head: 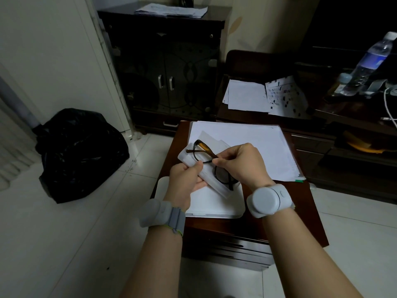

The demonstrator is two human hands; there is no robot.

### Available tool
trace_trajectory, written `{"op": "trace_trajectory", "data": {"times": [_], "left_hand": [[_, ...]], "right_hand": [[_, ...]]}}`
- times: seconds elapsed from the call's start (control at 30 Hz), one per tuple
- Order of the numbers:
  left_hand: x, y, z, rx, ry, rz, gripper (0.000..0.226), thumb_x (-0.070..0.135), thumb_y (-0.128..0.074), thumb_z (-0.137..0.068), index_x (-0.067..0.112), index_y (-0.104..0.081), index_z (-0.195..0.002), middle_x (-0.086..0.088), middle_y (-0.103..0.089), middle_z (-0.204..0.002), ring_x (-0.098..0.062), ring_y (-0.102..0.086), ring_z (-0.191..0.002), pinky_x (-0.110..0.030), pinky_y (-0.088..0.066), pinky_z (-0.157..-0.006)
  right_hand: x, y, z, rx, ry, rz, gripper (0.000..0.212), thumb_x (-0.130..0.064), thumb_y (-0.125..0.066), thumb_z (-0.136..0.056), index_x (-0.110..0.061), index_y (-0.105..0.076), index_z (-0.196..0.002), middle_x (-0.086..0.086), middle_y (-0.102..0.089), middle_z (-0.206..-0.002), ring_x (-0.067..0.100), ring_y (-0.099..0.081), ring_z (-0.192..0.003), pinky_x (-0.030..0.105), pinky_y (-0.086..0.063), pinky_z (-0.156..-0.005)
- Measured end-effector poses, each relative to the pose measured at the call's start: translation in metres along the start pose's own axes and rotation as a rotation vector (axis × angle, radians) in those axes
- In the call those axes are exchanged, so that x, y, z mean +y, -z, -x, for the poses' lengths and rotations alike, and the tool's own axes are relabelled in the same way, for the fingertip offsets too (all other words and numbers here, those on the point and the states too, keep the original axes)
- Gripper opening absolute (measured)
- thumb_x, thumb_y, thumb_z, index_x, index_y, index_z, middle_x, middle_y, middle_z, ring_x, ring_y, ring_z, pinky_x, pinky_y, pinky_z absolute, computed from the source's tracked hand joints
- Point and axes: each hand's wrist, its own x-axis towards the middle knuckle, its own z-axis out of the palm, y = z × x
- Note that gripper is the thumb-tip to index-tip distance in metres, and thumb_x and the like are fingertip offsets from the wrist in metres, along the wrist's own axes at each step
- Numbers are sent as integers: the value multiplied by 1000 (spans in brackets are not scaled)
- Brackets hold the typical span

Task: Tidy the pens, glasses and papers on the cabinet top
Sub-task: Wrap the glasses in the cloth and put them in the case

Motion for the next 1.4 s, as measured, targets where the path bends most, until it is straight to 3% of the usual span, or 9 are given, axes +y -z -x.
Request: {"op": "trace_trajectory", "data": {"times": [0.33, 0.53, 0.83, 1.1, 1.4], "left_hand": [[0, 0, 0, -15, -2, -10, 9, 12, -54, -94, 7, -62, -94, -7, -68, -87, -16, -67, -78, -23, -58, -61], [-1, -1, -1, -13, 5, -25, 9, 11, -54, -94, 7, -61, -95, -10, -66, -92, -20, -66, -84, -28, -56, -70], [-2, 1, -2, -25, -7, -24, 12, 11, -53, -95, 6, -61, -101, -12, -67, -97, -19, -67, -83, -24, -58, -64], [-3, 2, -5, -7, -10, -44, 15, 12, -55, -94, 6, -62, -106, -15, -67, -107, -26, -67, -96, -32, -57, -75], [-2, 1, -4, -22, -4, -18, 9, 12, -54, -94, 10, -62, -92, -11, -69, -96, -21, -68, -85, -26, -59, -66]], "right_hand": [[-1, 0, 2, -20, 26, 80, 11, -36, -75, -75, -27, -76, -80, -8, -72, -76, 13, -64, -77, 28, -52, -72], [-4, -1, 4, -52, 50, 53, 6, -32, -75, -76, -26, -76, -76, -5, -72, -74, 13, -65, -74, 26, -50, -69], [1, -3, 2, -124, -5, -156, 8, -23, -80, -72, -26, -74, -68, -3, -73, -72, 12, -65, -70, 31, -55, -76], [4, -4, 1, -189, -30, -291, 7, -16, -80, -72, -20, -75, -70, 7, -74, -74, 10, -64, -66, 31, -55, -78], [4, -4, 2, -203, -2, -278, 10, -14, -81, -70, -13, -77, -79, 6, -74, -75, 10, -65, -69, 33, -57, -82]]}}
